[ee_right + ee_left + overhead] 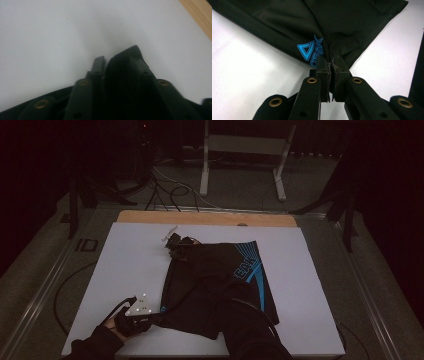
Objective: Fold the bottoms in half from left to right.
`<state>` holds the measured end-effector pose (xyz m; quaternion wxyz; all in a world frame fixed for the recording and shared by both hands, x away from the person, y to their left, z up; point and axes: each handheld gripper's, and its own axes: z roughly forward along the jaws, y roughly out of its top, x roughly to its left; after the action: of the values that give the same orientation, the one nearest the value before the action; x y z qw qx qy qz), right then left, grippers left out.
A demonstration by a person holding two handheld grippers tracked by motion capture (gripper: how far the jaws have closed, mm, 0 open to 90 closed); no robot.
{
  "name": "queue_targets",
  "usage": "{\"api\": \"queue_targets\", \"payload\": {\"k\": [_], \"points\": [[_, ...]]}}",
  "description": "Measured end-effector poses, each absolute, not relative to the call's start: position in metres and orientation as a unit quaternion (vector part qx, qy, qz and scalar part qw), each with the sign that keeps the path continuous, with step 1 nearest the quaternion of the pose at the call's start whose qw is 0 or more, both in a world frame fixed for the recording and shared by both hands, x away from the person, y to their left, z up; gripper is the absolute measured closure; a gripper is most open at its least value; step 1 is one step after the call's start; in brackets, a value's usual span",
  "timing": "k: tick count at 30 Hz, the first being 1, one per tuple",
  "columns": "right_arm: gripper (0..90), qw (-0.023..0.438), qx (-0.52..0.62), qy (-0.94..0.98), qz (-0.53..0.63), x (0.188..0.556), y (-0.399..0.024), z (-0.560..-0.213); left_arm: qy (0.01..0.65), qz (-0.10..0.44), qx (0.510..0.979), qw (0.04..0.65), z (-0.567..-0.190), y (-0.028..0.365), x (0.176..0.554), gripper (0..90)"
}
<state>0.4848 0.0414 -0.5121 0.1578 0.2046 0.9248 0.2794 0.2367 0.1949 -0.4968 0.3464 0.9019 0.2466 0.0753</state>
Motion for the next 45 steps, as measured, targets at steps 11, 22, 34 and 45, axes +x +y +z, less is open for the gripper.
{"api": "queue_targets", "payload": {"k": [11, 22, 34, 45], "points": [[88.7, 0.155, 0.195, 0.923, 0.294, 0.482, 0.035, -0.505, 0.244, 0.080, 0.901, 0.350, -0.493, 0.193, 0.236, 86.3], [88.9, 0.151, 0.187, 0.920, 0.311, 0.476, 0.023, -0.491, 0.237, 0.075, 0.899, 0.361, -0.485, 0.188, 0.233, 86.3], [89.0, 0.149, 0.184, 0.917, 0.321, 0.471, 0.010, -0.479, 0.230, 0.073, 0.899, 0.364, -0.480, 0.183, 0.232, 86.4], [89.0, 0.153, 0.184, 0.913, 0.330, 0.470, -0.001, -0.469, 0.224, 0.068, 0.900, 0.368, -0.475, 0.174, 0.232, 86.4]]}}
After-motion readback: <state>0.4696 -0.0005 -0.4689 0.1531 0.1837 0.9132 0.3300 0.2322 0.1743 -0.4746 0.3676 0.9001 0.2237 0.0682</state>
